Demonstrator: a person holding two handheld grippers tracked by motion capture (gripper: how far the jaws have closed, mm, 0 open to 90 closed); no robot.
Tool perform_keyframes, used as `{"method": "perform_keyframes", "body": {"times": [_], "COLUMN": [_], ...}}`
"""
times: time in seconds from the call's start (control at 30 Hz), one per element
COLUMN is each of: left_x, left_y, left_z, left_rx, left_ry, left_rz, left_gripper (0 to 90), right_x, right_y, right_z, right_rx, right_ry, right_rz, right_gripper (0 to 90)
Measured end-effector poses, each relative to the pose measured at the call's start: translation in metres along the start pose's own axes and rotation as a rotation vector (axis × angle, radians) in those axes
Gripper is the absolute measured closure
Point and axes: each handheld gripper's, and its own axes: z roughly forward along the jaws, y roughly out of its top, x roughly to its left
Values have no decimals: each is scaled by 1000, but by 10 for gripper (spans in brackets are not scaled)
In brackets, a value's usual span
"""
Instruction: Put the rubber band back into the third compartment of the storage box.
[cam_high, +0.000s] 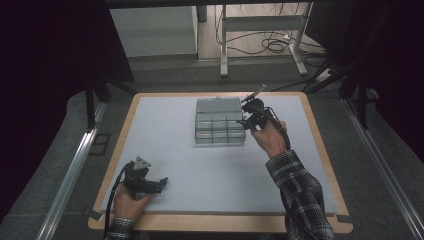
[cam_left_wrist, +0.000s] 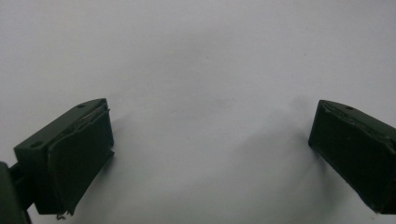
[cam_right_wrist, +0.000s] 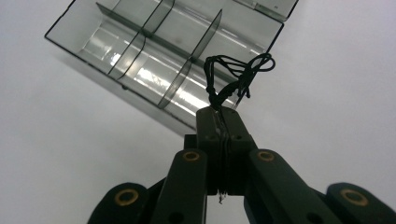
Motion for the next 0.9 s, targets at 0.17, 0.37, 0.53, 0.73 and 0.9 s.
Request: {"method": "perform_keyframes", "body": {"times": [0.17,0.37,0.53,0.73,0.9], "left_x": [0,0,0,0,0], "left_y": [0,0,0,0,0], "left_z": [0,0,0,0,0], "left_rx": [1,1,1,3,2], "left_ry": [0,0,0,0,0], "left_rz": [1,1,2,3,2], "left_gripper": [0,0,0,0,0], "right_x": [-2,-3,-2,-3,-4], "right_y": [1,3,3,4,5], "right_z": [9,20,30,40,53], "right_rx": [-35,-59,-84,-94,-113], "right_ry": [-4,-2,-8,-11,-23], "right_rz": [10,20,28,34,44], "right_gripper": [874,874,874,874,874]}}
